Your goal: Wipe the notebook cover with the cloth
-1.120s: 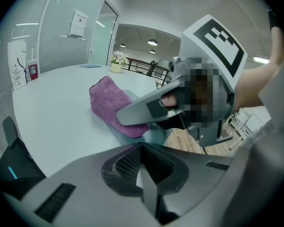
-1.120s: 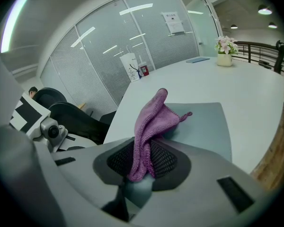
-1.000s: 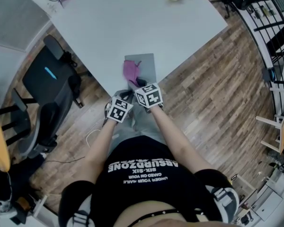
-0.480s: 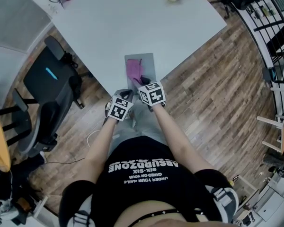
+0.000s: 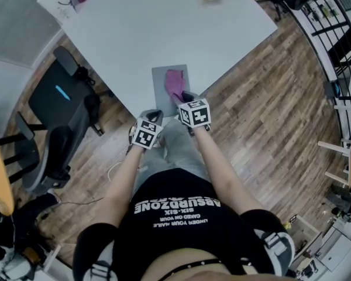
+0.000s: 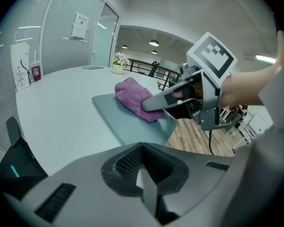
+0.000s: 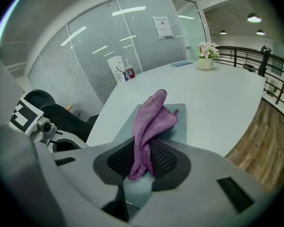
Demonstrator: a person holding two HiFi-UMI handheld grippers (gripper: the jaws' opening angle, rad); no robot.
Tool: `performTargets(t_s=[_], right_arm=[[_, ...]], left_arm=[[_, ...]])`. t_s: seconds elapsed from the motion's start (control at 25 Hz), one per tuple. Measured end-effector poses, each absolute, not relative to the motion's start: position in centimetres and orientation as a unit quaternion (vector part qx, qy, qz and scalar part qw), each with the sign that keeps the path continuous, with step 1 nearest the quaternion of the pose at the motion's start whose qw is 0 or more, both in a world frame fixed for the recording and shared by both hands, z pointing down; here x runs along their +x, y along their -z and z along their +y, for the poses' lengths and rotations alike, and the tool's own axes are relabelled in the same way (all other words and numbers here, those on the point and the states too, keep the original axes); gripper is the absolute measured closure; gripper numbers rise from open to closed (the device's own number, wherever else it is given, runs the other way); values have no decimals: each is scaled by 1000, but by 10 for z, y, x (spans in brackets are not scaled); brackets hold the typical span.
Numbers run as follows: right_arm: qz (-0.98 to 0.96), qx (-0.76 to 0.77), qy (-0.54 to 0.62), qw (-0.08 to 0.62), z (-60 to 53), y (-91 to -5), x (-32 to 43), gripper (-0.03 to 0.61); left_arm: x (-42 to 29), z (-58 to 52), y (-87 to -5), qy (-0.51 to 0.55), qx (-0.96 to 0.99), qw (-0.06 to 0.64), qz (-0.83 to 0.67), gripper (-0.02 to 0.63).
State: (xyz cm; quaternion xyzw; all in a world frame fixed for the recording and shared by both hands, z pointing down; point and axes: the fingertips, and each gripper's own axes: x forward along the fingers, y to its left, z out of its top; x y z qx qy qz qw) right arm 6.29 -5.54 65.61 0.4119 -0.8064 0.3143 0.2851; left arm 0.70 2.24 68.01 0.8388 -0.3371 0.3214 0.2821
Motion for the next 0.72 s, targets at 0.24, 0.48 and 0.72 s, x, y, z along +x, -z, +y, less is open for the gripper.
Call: performTargets(t_s=[0.24, 0.48, 0.72], right_arm=[[-791, 440, -320, 280, -59, -656, 89, 483], [-782, 457, -319, 277, -57, -655, 105, 483], [-778, 466, -323, 270, -52, -655, 114, 483]], left_arm=[[7, 23, -680, -322, 840, 280, -336, 597], [8, 23, -679, -322, 840, 278, -335, 597], [7, 22, -679, -323, 840, 276, -336, 597]])
